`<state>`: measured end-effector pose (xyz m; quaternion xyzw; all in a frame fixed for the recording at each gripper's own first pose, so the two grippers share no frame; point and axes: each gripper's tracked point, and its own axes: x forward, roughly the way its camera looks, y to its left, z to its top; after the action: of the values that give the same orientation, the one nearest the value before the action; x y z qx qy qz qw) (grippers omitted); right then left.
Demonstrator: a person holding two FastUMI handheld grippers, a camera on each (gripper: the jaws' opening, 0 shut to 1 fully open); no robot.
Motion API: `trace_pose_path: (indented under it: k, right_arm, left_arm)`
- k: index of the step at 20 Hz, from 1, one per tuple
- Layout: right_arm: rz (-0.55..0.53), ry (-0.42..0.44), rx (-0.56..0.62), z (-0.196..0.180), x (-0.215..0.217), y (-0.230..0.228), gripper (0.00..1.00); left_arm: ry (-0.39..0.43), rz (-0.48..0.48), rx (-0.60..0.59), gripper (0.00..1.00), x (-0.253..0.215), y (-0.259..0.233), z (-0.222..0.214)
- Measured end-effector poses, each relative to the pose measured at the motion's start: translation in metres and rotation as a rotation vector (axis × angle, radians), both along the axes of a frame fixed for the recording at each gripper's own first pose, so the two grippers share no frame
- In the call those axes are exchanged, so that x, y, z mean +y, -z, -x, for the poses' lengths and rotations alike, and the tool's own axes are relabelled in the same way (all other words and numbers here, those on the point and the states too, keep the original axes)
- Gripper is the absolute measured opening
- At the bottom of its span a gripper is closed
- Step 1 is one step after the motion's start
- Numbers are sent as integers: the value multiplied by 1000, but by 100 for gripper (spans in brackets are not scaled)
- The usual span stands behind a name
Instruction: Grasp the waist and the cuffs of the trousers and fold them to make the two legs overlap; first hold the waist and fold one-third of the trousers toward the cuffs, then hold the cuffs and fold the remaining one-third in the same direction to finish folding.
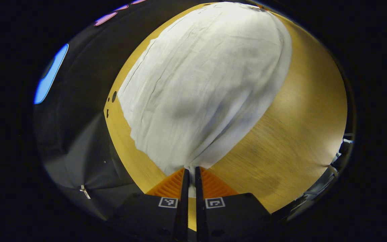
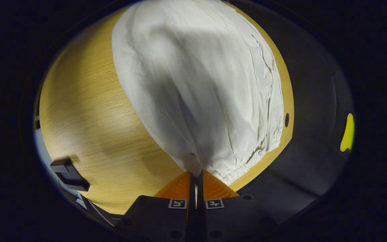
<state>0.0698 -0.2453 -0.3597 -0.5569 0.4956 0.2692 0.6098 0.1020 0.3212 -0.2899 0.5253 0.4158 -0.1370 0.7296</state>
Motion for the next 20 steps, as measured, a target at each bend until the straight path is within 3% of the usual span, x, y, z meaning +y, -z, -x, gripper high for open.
trace_pose_path:
  k: [6,12,20]
  right_arm:
    - [-41,9,-19,-1,2,-1,5]
    - [-112,52,-86,-7,4,-14,5]
    - [-202,156,-239,-31,5,-52,5]
  left_arm:
    - [-59,-9,-83,7,-3,-8,6]
    - [-130,-7,-163,6,-7,-21,18]
    - [-234,102,-314,6,-16,-64,12]
